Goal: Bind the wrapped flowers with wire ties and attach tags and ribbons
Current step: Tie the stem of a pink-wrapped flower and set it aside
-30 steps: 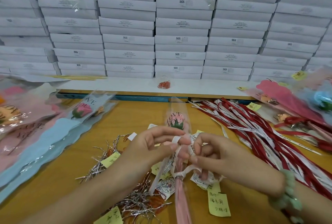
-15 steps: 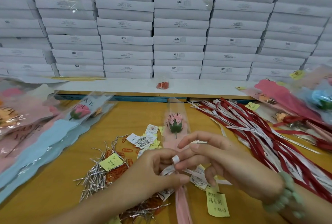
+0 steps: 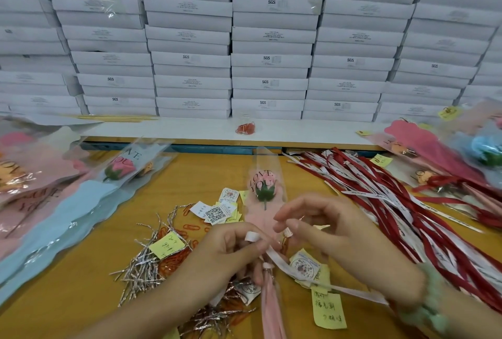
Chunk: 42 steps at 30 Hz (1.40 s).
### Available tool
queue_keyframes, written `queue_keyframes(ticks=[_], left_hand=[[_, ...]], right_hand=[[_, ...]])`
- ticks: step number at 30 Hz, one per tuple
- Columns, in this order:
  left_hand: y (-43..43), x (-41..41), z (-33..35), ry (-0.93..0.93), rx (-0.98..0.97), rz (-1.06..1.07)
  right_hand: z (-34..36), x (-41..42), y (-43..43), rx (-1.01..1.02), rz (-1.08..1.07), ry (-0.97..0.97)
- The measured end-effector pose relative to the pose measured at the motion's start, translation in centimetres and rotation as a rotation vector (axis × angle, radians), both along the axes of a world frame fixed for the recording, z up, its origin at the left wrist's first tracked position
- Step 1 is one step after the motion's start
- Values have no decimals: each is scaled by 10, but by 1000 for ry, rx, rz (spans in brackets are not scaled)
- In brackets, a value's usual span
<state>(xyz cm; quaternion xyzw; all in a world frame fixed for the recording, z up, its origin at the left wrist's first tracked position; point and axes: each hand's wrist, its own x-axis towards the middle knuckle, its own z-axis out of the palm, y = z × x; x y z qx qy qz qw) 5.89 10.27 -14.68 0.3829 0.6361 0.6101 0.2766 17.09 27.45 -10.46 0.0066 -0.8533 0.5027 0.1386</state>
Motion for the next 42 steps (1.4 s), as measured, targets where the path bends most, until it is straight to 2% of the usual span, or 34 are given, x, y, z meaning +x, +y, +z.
queue_keyframes(ticks=[3,6,20,26,31,37,42], left_hand=[[-1,1,0,-22,5,-22],[-2,1,-1,-29,12,-31],[-4,1,-4,54,-45,-74],[-3,0,-6,14,28,-52],[-4,-2,-5,-51,117,86],[-3,-2,-4,-43,126,121],[-3,-2,-4,-23,172,125]], right_hand=[[-8,-1,-1,352,-57,8],[-16,-1,-3,492,-34,-1],[-18,-1,-7,608,-43,12],[-12,4,-12,776,-62,29],[-8,6,-14,766,-105,51],[-9,6,-14,581,-120,70],[-12,4,-18,420,-55,23]])
